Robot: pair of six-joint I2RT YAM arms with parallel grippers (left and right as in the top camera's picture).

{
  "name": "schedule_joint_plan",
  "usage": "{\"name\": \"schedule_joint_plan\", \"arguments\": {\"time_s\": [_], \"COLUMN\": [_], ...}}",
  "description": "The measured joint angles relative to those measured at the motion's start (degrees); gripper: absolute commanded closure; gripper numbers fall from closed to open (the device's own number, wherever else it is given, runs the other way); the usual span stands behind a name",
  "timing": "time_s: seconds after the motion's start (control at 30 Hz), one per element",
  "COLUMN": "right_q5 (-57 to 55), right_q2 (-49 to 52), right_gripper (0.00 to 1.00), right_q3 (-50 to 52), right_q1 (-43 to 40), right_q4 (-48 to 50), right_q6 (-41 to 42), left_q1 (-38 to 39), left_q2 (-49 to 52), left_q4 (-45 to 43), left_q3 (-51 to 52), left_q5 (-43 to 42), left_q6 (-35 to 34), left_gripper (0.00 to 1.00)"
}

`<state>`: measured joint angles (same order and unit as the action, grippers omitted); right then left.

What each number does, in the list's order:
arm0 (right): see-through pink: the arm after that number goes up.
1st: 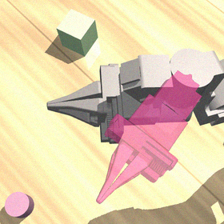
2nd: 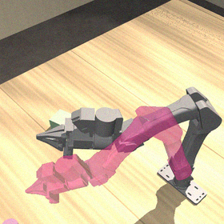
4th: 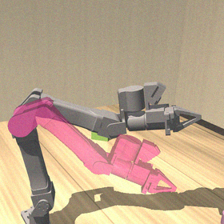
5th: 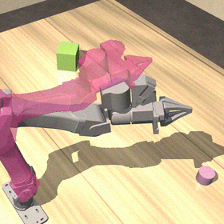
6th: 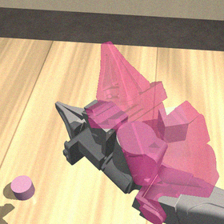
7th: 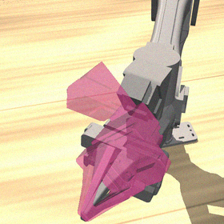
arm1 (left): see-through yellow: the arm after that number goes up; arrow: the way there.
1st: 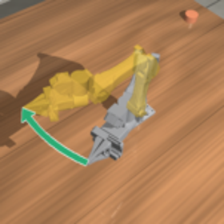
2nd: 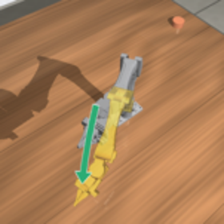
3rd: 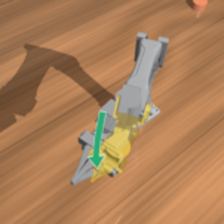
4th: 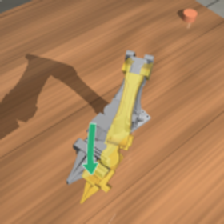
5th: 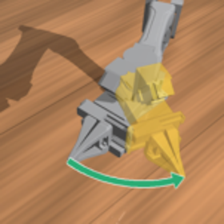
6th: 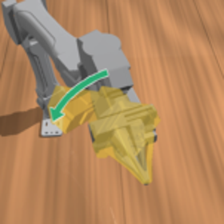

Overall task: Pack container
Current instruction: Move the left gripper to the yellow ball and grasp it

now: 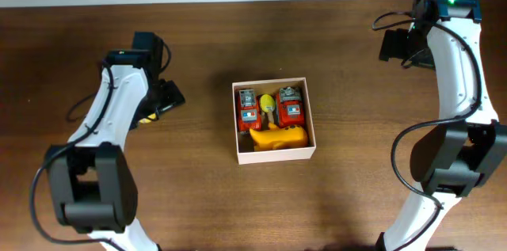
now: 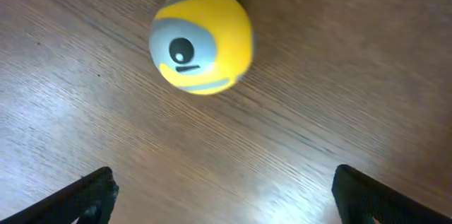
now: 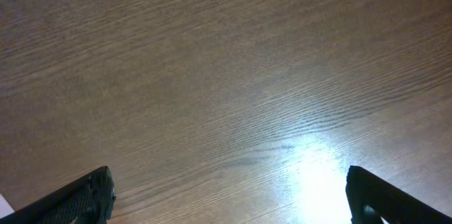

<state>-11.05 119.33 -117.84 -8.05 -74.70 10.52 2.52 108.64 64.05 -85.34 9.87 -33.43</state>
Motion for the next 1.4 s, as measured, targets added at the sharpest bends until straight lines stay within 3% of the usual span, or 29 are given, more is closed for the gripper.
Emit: {"name": "schedule_joint_plan", "arguments": {"time_s": [0.23,0.5,0.8,1.0,1.27,1.4], "right_q5": [0.0,0.0,0.0,0.0,0.0,0.0], "right_q2": [0.0,0.0,0.0,0.0,0.0,0.0], "right_gripper": [0.01,0.01,0.01,0.01,0.02,0.01], "right_q3": [0.0,0.0,0.0,0.0,0.0,0.0], "right_q1": [0.0,0.0,0.0,0.0,0.0,0.0], "right_q4": [0.0,0.0,0.0,0.0,0.0,0.0], "right_q6": [0.0,0.0,0.0,0.0,0.0,0.0], "left_q1": [-0.9,-1.8,-2.3,-4.2,-4.9,-4.9], "left_q2": [4.2,6.3,8.3,8.3,8.3,8.3], "left_q4": [-5.0,-12.2,-13.3,-12.0,-9.2,-9.2], "left_q3": [0.0,0.0,0.0,0.0,0.0,0.0], "left_q5": [3.7,4.8,4.7,1.4,-1.7,-2.4], "left_q6": [0.8,11.1,19.7,21.7,22.1,22.3], "left_gripper": [0.01,0.01,0.00,0.19,0.31,0.47]}}
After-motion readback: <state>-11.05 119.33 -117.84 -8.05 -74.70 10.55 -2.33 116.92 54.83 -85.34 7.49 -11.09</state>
